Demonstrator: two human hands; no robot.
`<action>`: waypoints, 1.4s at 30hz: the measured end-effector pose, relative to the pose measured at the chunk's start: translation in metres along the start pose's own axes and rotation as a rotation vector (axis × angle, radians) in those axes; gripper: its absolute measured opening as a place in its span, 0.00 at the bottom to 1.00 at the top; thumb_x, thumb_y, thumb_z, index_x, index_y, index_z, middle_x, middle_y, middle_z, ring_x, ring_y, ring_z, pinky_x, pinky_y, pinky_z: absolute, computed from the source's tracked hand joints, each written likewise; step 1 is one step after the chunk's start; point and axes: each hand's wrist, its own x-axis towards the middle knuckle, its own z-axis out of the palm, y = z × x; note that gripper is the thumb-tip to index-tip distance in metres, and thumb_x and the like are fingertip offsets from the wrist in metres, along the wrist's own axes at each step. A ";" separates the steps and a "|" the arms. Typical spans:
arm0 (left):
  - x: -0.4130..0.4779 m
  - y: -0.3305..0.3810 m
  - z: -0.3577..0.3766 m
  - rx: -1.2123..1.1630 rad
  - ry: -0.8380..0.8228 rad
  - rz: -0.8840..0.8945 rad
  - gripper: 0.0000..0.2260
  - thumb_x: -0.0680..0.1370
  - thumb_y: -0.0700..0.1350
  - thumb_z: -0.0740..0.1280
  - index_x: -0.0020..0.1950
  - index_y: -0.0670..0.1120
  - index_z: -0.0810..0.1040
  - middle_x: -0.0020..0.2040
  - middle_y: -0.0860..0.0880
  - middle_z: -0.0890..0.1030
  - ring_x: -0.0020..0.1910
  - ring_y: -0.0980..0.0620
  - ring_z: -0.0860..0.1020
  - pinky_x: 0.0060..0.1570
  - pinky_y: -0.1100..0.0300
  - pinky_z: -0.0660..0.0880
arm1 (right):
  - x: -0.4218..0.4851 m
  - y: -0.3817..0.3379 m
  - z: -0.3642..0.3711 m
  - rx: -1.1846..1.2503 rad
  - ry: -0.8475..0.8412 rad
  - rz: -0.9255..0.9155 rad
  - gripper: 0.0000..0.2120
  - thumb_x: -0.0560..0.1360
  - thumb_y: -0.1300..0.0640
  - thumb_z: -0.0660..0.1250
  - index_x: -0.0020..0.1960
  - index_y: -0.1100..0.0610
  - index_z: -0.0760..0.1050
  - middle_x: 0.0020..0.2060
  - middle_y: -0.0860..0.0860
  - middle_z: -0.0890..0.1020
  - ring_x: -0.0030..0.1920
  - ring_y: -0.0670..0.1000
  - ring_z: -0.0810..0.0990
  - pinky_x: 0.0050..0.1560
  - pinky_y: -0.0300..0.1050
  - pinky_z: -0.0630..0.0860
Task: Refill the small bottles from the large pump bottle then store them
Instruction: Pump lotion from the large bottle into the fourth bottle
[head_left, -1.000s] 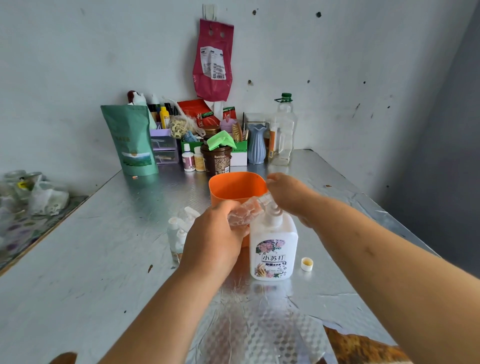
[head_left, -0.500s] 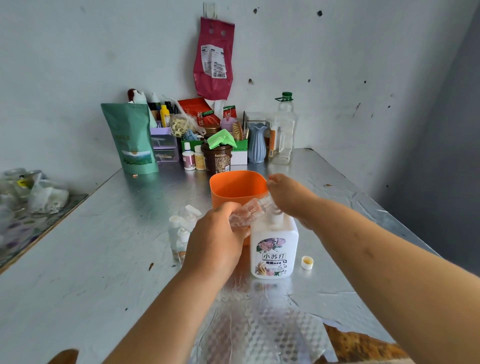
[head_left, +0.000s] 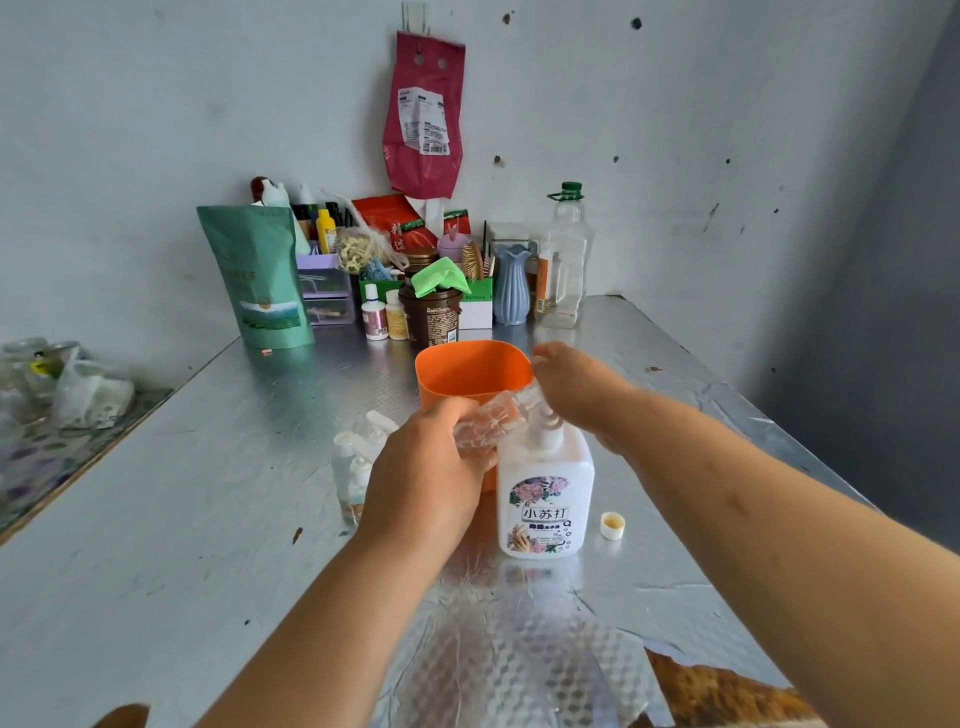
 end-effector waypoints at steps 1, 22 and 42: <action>0.000 -0.001 0.001 0.000 0.003 0.000 0.13 0.76 0.48 0.72 0.59 0.58 0.79 0.54 0.55 0.83 0.52 0.52 0.80 0.50 0.54 0.77 | 0.000 0.000 0.001 -0.013 -0.004 -0.006 0.17 0.81 0.64 0.53 0.69 0.66 0.66 0.66 0.58 0.70 0.64 0.56 0.72 0.65 0.54 0.72; -0.002 0.005 -0.005 0.031 -0.010 0.004 0.14 0.76 0.47 0.72 0.61 0.57 0.79 0.56 0.55 0.83 0.54 0.52 0.80 0.53 0.55 0.77 | -0.005 -0.002 -0.005 0.046 0.006 0.007 0.16 0.81 0.62 0.52 0.66 0.64 0.67 0.62 0.58 0.72 0.62 0.56 0.73 0.66 0.54 0.71; -0.001 0.002 -0.003 0.028 -0.022 -0.003 0.13 0.75 0.47 0.72 0.59 0.57 0.79 0.54 0.56 0.83 0.52 0.52 0.80 0.51 0.55 0.77 | -0.009 -0.004 0.000 0.204 0.035 0.096 0.16 0.80 0.63 0.51 0.65 0.63 0.68 0.62 0.58 0.72 0.62 0.57 0.73 0.66 0.55 0.70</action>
